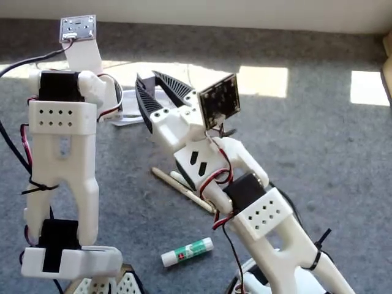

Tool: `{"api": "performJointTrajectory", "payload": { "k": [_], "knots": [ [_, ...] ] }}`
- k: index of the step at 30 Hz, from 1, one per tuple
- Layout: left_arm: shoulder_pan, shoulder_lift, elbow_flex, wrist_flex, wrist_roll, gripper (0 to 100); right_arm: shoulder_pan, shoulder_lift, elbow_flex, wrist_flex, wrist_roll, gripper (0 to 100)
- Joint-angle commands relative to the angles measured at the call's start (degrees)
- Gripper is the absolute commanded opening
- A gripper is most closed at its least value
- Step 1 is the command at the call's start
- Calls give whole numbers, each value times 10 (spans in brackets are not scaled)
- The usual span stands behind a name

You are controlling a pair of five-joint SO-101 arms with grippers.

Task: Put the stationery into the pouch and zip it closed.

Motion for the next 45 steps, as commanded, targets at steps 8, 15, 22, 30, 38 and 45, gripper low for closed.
{"api": "performJointTrajectory", "payload": {
  "k": [8, 15, 22, 30, 38, 45],
  "knots": [
    [0, 0, -16, 4, -5, 6, 9, -24, 71, -149, 8, 4],
    [0, 0, -15, 4, -5, 6, 9, -24, 116, -214, 8, 4],
    [0, 1, -15, 5, -5, 6, 7, -24, 151, -260, 60, 4],
    [0, -3, 3, 1, -5, 6, 6, -24, 204, -342, 88, 5],
    [0, -3, 3, 1, -5, 6, 6, -24, 206, -342, 88, 6],
    [0, -3, 4, 1, -6, 6, 6, -24, 206, -313, 89, 38]
  ]
}}
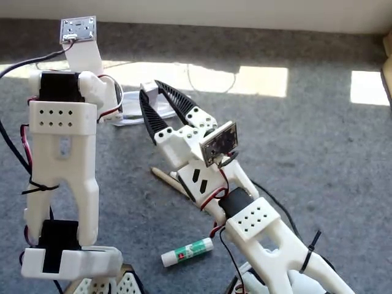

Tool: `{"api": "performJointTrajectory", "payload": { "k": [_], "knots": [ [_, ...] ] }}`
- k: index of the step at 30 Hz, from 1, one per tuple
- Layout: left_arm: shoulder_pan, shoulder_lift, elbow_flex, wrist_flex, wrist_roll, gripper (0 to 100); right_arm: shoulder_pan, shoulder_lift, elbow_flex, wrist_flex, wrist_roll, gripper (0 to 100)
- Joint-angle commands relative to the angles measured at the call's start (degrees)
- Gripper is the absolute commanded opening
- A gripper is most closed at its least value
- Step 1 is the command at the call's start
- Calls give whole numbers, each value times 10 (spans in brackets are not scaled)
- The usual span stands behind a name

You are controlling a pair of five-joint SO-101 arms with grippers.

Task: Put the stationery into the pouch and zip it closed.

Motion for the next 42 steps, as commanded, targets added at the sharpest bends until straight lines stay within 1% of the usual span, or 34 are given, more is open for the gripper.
{"api": "performJointTrajectory", "payload": {
  "k": [1, 3, 4, 15, 17, 20, 23, 27, 29, 34, 42],
  "knots": [
    [0, -3, -3, 0, -6, 6, 4, -24, -3, 36, 9, 67],
    [0, -3, -3, 0, -6, 6, -3, -26, -7, 72, 9, 116],
    [0, -3, -3, 0, -6, 6, -6, -29, -7, 81, 9, 123],
    [0, -3, -3, 0, -6, 6, -15, -31, -8, 85, 9, 122],
    [0, -3, -3, 0, -6, 6, -16, -31, -8, 85, 9, 90],
    [0, -3, -3, 0, -6, 6, -21, -31, -8, 85, 19, 4],
    [0, -3, -3, 0, -6, 6, -32, -31, -7, 81, 62, 5],
    [0, -3, -3, 0, -6, 6, -36, -31, -4, 79, 78, 5],
    [0, -3, -3, 0, -6, 6, -35, -29, -1, 45, 81, 5],
    [0, -3, -3, 0, -6, 6, -36, -25, 61, -84, 81, 5],
    [0, -3, -2, 0, -6, 6, -34, -24, 79, -100, 78, 5]
  ]
}}
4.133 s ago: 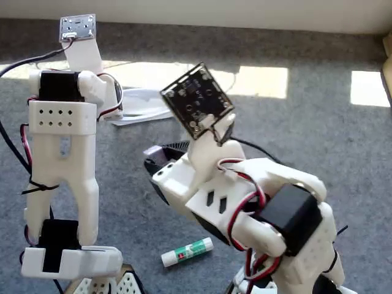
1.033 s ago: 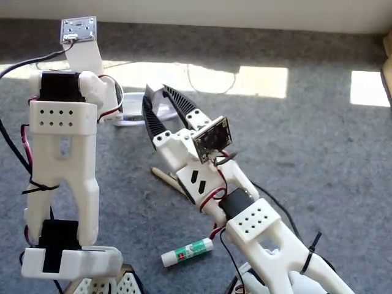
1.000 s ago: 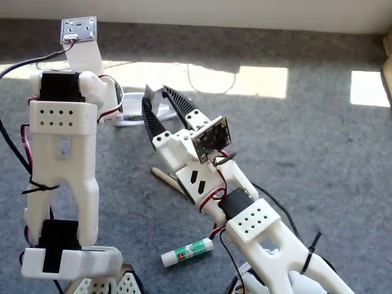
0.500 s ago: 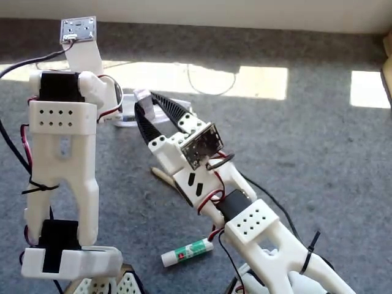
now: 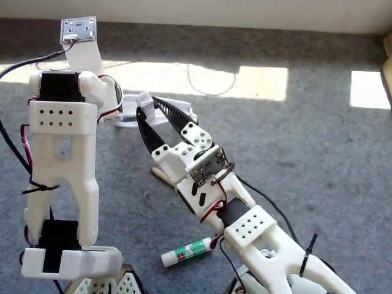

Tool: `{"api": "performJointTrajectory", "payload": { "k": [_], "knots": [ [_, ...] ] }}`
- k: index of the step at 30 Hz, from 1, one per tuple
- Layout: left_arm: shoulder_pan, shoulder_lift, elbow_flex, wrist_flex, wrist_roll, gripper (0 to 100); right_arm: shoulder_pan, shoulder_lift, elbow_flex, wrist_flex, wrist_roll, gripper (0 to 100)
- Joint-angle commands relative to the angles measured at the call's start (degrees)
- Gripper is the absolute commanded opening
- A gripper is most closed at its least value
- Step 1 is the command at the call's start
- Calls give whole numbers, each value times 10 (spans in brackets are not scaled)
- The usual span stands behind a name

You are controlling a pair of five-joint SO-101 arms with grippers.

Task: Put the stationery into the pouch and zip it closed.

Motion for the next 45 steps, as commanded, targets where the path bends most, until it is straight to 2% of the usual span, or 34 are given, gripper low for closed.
{"api": "performJointTrajectory", "payload": {
  "k": [1, 9, 17, 26, 28, 32, 36, 45],
  "knots": [
    [0, -3, -2, 0, -5, 6, -7, -15, -4, -18, 3, 5],
    [0, -3, -2, 2, -5, 6, -6, 18, -11, -22, 5, 5],
    [0, -3, -2, 3, -5, 6, 32, 153, -40, -164, 5, 5],
    [0, -3, -2, 0, -5, 6, 29, 158, -38, -165, 5, 8],
    [0, -3, -2, 0, -5, 6, 29, 158, -38, -164, 5, 28],
    [0, -3, -2, 0, -6, 6, 29, 158, -38, -160, 5, 128],
    [0, -3, -2, 0, -6, 6, 29, 134, -42, -87, 3, 135],
    [-15, -3, -2, 0, -6, 6, 29, -40, -48, 150, 2, 135]
  ]
}}
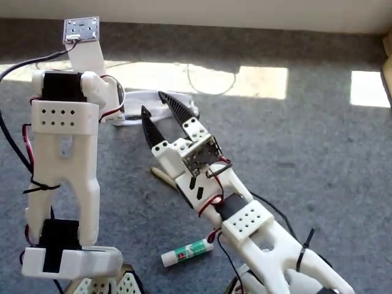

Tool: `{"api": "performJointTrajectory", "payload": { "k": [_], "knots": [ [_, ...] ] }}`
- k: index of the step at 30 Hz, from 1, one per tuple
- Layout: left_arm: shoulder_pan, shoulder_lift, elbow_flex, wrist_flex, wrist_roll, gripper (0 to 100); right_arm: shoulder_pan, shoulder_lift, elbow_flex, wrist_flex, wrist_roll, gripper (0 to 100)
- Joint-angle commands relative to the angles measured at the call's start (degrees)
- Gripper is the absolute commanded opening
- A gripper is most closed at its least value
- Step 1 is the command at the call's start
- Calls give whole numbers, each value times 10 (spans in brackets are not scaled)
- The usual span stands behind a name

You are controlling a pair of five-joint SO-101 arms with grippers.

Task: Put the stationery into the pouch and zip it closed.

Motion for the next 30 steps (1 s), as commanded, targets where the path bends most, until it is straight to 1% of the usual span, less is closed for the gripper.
{"api": "performJointTrajectory", "payload": {
  "k": [1, 6, 10, 16, 19, 24, 30],
  "knots": [
    [-18, -3, -2, 0, -6, 6, 11, -72, -41, 94, 4, 135],
    [-37, -3, -2, 0, -6, 6, 15, -102, -109, 252, 3, 135],
    [-65, -3, -6, 0, -6, 6, 21, -103, -181, 388, 3, 135],
    [-83, -3, -7, 0, -6, 6, 21, -108, -284, 577, 3, 135],
    [-106, -4, -7, 0, -2, 6, 21, -103, -330, 668, 3, 135],
    [-139, -4, -7, 0, -2, 6, 21, -103, -361, 771, 3, 135],
    [-147, -4, -7, 0, -2, 6, 22, -102, -359, 829, 4, 135]
  ]
}}
